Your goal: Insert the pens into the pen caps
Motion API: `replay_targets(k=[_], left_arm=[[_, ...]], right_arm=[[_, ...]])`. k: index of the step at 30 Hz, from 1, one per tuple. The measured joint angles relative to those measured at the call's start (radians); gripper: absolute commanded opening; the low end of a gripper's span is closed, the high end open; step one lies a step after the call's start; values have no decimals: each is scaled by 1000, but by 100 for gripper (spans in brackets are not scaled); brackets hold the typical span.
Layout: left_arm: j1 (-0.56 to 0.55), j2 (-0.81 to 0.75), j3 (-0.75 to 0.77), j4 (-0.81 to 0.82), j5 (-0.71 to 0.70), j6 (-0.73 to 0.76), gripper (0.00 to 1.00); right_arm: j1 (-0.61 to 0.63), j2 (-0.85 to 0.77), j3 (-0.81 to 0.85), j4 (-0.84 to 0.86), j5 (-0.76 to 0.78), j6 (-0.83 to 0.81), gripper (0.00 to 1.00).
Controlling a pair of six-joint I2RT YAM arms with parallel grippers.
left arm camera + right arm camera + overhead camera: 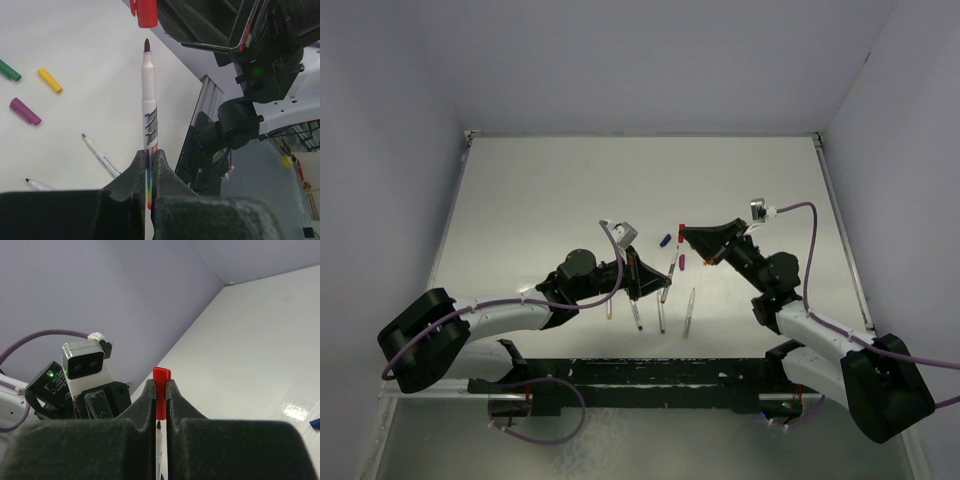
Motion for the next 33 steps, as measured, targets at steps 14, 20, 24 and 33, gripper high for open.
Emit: replay_targets(k=[14,20,24,33], left_arm=[[0,0,0,6,-8,2,0],[0,0,0,6,-8,2,0],[0,0,0,6,-6,2,0],[0,0,0,13,0,3,0]], right_arm=[[0,8,-17,81,-2,40,0],[0,13,-18,90,-2,43,0],[0,26,-18,96,-2,43,0],[0,40,-24,102,-2,43,0]])
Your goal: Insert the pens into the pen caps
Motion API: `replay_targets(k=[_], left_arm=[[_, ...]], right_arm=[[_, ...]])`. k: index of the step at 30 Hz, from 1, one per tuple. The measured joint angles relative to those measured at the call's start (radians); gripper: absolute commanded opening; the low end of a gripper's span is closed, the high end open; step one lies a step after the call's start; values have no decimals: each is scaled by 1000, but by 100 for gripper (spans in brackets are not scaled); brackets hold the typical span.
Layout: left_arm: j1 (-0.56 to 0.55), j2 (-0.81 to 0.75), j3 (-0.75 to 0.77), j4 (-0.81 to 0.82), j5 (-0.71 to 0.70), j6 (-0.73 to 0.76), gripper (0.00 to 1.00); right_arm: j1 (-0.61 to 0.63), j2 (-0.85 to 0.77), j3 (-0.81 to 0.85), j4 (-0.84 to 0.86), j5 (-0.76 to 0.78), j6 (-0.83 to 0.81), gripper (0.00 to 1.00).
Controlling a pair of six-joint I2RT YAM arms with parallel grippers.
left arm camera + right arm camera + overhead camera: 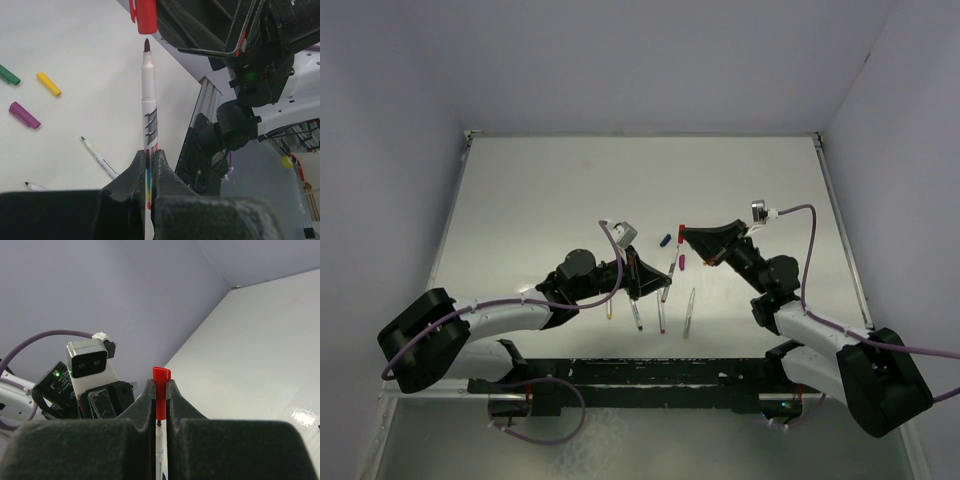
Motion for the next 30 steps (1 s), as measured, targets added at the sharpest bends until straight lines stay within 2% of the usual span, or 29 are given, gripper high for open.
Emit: replay_targets(k=[30], left_arm=[[0,9,-2,36,-9,-2,0]], right_arm=[[40,34,-15,52,2,0,0]])
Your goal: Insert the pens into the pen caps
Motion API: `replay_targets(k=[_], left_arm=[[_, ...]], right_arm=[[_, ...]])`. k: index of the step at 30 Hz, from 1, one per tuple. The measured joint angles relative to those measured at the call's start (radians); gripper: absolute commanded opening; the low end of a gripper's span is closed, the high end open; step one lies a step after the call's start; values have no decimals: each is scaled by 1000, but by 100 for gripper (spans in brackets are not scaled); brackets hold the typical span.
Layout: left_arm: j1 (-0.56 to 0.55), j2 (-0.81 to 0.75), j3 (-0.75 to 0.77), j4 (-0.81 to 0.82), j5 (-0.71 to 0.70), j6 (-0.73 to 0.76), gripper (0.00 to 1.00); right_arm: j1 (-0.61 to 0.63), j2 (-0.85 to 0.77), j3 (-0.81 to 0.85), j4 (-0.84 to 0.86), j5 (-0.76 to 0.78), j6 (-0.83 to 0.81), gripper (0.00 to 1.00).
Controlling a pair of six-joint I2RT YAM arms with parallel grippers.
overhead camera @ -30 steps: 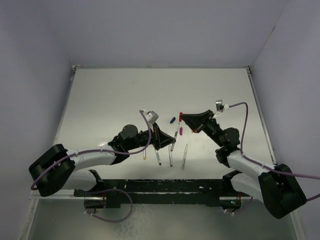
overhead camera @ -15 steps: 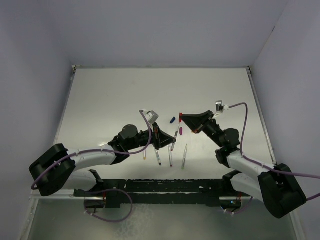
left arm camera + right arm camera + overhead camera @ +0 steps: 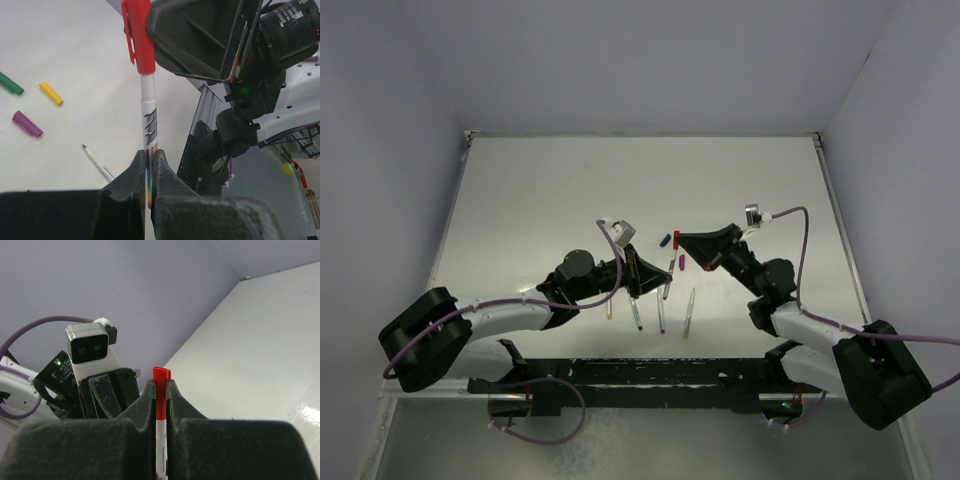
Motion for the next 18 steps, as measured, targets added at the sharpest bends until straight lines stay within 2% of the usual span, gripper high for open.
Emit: replay_targets(k=[18], left_arm=[[-6,-2,-52,84,-82,-30,0]], right_arm=[[77,110,-29,103,5,-3,0]])
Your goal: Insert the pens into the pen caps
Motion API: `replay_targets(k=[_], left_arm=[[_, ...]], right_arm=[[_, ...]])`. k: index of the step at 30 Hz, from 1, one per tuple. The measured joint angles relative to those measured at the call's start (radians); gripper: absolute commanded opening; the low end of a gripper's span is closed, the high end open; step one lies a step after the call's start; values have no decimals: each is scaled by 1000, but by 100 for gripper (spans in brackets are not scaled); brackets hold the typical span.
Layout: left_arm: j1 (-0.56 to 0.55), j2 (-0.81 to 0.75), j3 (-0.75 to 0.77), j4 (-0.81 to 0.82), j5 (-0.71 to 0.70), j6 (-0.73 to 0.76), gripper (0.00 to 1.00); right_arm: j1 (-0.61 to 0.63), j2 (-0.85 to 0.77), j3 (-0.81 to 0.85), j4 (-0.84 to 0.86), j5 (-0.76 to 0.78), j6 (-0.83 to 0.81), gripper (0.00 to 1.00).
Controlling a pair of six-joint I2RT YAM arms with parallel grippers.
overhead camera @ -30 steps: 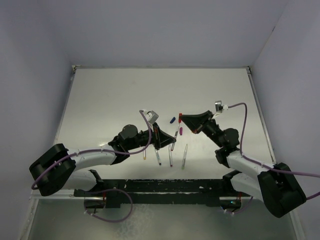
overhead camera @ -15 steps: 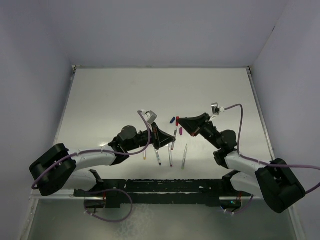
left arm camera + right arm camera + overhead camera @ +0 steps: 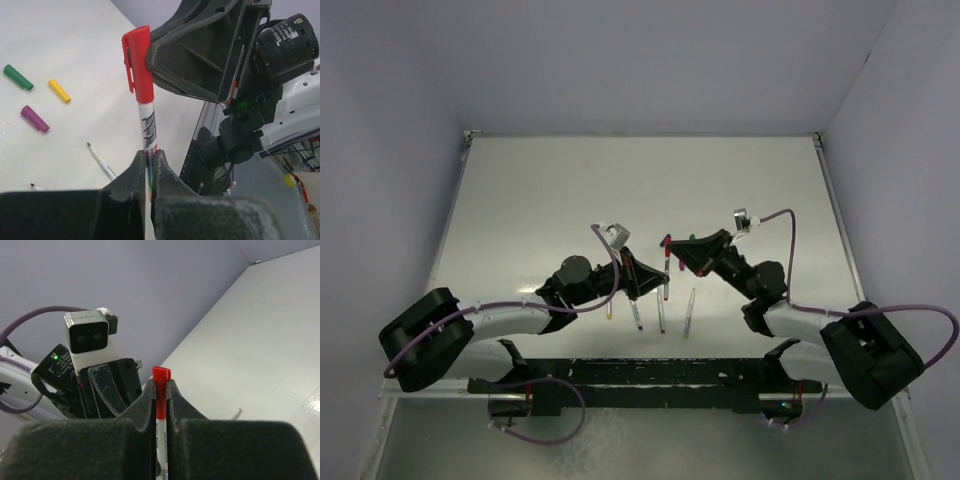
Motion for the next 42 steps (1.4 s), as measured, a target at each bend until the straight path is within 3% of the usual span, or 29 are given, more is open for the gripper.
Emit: replay_targets(k=[6,15,42], left_arm=[[-1,-37,0,-61,-19,10,0],[0,-175,0,-277,-74,98,0],[128,-313,0,-507,-77,163,0]], right_arm=[[24,21,13,-2,3,-16,0],[89,-17,35,-113,55,-100,0],[254,105,247,-354,230,-275,0]])
